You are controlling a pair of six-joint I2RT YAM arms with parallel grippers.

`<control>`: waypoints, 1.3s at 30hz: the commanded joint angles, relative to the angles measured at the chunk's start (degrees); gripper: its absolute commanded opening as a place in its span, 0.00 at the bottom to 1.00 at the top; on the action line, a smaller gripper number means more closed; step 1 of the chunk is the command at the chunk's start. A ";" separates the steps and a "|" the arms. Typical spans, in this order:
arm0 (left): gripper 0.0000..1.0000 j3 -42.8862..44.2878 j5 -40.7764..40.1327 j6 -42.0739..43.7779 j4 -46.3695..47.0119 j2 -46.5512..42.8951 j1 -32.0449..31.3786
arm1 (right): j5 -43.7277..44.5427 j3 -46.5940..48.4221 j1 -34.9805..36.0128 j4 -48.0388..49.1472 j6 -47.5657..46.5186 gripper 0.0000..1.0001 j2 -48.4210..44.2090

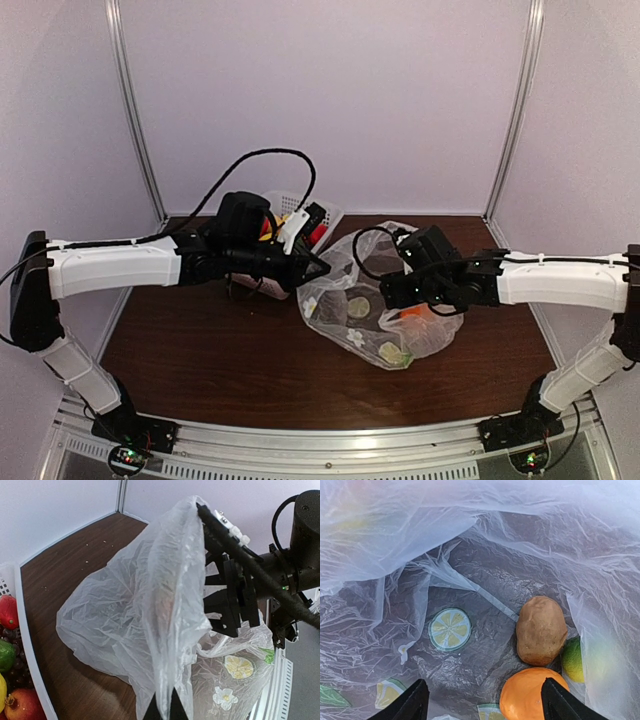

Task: Untie the knot of the plastic bag and take out the fruit
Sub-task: Reach into the gripper in the takeout bag, then pick up the fake fruit from the takeout bag.

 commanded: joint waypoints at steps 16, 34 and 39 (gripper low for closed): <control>0.00 0.19 -0.05 0.82 0.98 0.36 0.18 | 7.61 -5.01 -2.08 -6.52 6.18 1.00 3.24; 0.00 0.27 -0.15 1.01 0.78 0.52 0.12 | -1.65 -10.95 -11.07 7.12 1.62 1.00 7.40; 0.00 0.27 0.19 0.98 0.89 0.77 0.13 | -5.47 -11.35 -11.22 9.20 0.49 0.80 7.65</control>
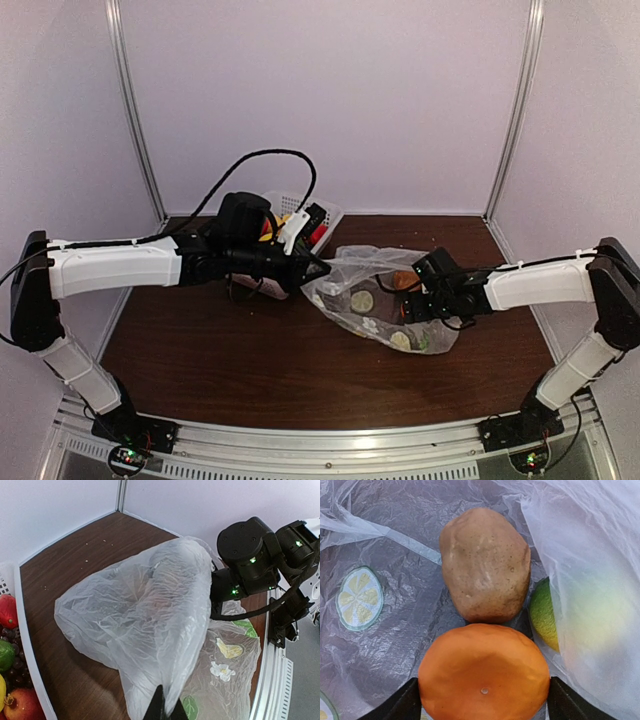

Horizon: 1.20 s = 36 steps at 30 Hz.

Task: Untie the knot of the plastic bag and take out the fruit
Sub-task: Pick up the fake fruit from the takeout bag, then pass from the right arm to the left

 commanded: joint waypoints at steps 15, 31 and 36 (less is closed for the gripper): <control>0.00 0.27 1.07 0.57 1.31 1.29 0.06 | -17.27 -2.66 2.06 4.87 -4.00 0.64 -14.69; 0.00 2.15 -3.28 0.14 -2.38 2.58 0.08 | -36.68 -5.19 6.95 15.82 -4.10 0.66 -24.51; 0.00 1.95 -4.96 0.15 -2.52 2.17 0.06 | -38.92 -6.36 7.27 18.76 -2.59 0.67 -26.44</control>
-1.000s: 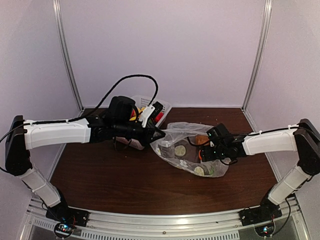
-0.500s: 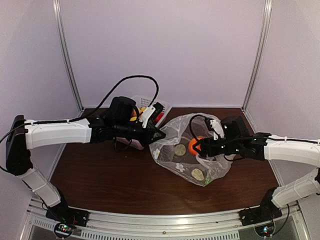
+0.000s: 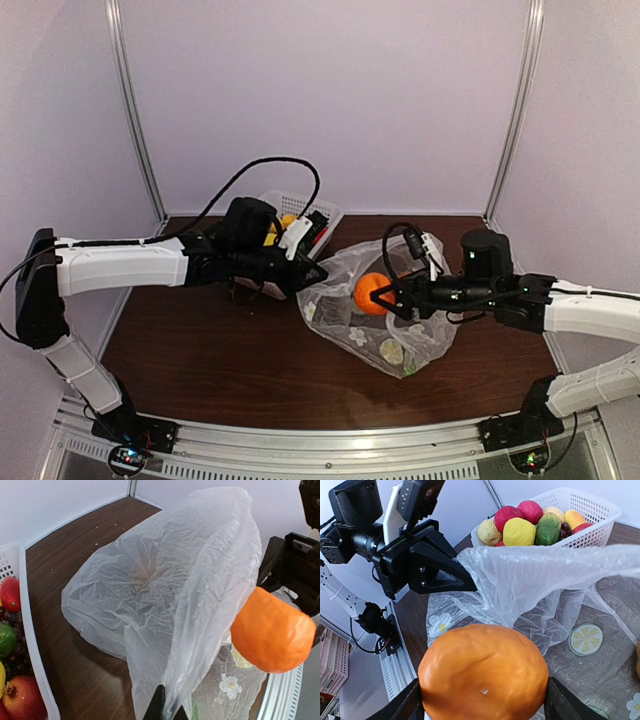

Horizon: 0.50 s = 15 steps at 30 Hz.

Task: Untie the knot of the plastic bag and take out the fruit
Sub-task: Pass from the right arm to the left

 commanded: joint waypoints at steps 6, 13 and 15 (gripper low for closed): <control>0.00 1.67 -4.30 0.66 -0.87 0.15 0.06 | -6.06 -2.82 0.47 10.21 4.17 0.68 -5.02; 0.02 0.47 -4.11 2.11 0.88 -2.45 0.06 | -6.81 -2.35 0.55 11.50 5.37 0.68 -7.05; 0.19 -0.51 -4.75 2.83 2.13 -4.37 0.06 | -6.36 -2.37 0.52 11.65 5.65 0.68 -7.48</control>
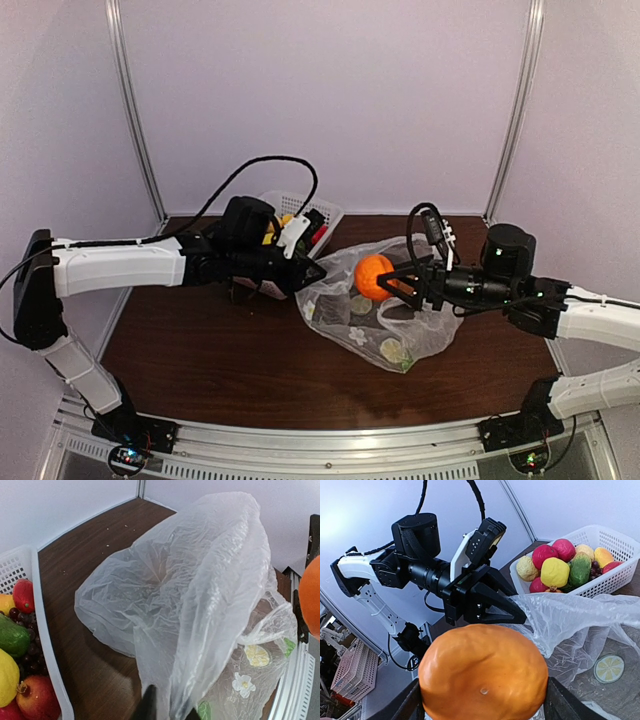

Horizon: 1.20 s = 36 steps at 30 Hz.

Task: Untie the knot of the plastic bag and take out the fruit
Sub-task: Pass from the right arm to the left

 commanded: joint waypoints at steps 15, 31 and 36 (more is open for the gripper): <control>0.82 -12.59 3.36 11.00 19.65 -21.86 -0.01 | 0.96 1.85 1.42 3.05 2.55 0.66 1.35; 0.87 -10.32 8.37 24.72 12.06 -19.36 -9.79 | -0.25 7.57 7.92 7.61 4.43 0.65 9.43; 0.91 -8.79 6.13 24.58 10.14 -17.34 -9.86 | -0.95 8.78 9.27 7.48 3.86 0.65 10.49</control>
